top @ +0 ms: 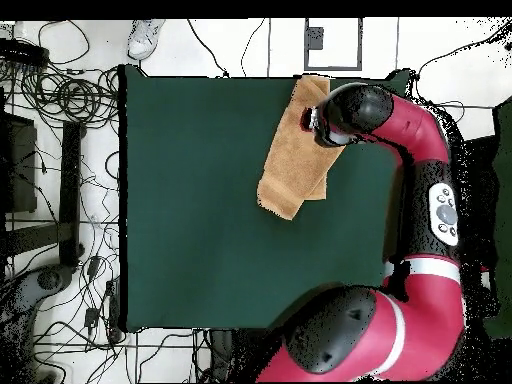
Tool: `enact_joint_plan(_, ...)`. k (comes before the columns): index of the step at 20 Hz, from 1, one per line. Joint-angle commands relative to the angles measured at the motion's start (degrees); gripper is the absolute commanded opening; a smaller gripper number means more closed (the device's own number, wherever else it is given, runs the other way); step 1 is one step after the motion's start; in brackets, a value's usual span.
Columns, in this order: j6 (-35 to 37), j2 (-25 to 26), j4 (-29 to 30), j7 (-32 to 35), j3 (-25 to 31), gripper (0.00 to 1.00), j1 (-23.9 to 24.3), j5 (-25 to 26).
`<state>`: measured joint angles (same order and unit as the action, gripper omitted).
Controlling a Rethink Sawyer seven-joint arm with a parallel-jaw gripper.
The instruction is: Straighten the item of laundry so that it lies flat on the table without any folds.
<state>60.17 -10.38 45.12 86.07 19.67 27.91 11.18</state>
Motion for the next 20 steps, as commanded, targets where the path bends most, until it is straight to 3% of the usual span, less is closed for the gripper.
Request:
enact_joint_plan(1, 1.8, 3.9, 8.6, -32.8, 12.4, 1.0, 2.8, 1.3)
enact_joint_plan(20, 8.3, 7.1, 1.3, -35.9, 10.1, 1.0, 0.5, 1.8)
